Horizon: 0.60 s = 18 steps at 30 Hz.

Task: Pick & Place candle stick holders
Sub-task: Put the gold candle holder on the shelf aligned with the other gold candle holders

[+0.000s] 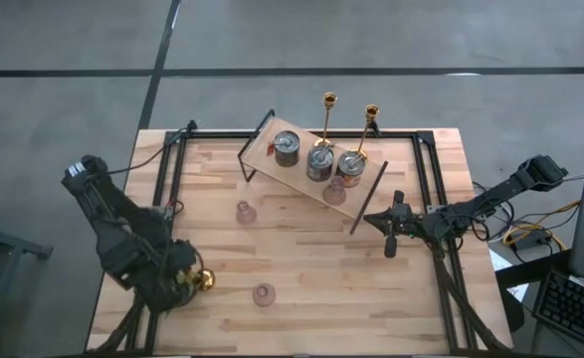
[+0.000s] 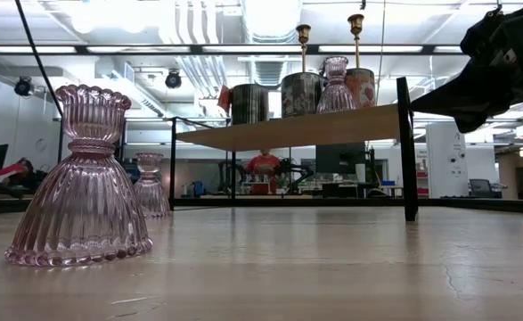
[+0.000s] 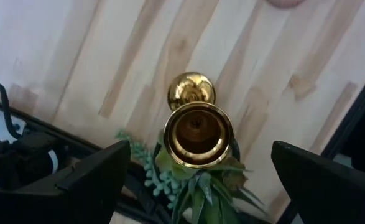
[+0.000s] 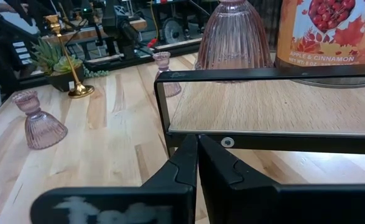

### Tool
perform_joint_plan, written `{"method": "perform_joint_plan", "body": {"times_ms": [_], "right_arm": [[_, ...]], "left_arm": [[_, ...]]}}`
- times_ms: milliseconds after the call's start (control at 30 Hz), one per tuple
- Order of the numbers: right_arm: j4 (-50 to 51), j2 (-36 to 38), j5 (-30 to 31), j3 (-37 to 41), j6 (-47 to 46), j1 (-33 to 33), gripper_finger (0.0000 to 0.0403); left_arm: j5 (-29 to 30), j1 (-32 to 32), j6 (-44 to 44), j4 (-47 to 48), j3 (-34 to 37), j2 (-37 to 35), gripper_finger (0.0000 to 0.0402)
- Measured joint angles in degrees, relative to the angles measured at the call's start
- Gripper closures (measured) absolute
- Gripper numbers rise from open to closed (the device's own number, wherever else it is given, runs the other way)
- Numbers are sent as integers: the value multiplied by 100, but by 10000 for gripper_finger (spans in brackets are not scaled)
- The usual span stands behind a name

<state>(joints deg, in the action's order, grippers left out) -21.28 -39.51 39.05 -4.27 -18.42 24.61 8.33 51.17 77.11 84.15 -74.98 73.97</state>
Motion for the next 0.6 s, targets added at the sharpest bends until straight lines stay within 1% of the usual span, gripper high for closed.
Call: {"method": "perform_joint_plan", "body": {"times_ms": [167,267,333,600], "right_arm": [[0,0,0,0,0,0,394],[0,0,0,0,-1,-1,394],[0,0,0,0,-1,1,394],[0,0,0,0,-1,-1,394]], "left_arm": [[462,492,698,-55,169,8,9],[738,716,1021,-281,463,9,9],[773,790,1195,-533,720,15,9],[1038,809,1150,-1523,1650,20,10]]}}
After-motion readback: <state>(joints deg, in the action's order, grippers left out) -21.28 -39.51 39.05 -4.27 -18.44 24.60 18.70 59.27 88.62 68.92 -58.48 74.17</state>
